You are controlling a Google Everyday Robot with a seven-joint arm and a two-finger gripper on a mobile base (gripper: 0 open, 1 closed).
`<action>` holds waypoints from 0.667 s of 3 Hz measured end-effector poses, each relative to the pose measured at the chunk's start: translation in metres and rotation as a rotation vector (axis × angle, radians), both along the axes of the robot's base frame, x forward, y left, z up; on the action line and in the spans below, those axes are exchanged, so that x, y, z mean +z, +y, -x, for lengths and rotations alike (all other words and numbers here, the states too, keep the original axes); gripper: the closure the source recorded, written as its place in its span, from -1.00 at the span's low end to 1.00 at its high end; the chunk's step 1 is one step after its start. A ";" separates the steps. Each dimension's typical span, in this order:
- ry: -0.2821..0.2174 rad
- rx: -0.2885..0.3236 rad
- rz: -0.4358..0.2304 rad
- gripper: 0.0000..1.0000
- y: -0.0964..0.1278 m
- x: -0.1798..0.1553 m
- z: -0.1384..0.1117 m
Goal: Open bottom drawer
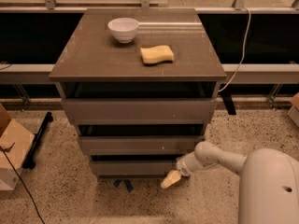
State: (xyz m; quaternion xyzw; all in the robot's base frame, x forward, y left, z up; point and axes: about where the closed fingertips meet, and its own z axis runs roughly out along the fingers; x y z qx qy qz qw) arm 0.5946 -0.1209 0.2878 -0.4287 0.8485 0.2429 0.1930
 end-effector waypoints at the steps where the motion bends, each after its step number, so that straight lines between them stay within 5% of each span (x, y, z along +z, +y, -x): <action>1: 0.010 0.000 -0.027 -1.00 -0.007 -0.018 -0.021; 2: 0.012 0.000 -0.030 -1.00 -0.007 -0.020 -0.023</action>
Offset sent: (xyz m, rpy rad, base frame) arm 0.0366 -0.0146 -0.0262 0.0450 0.0140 -0.0061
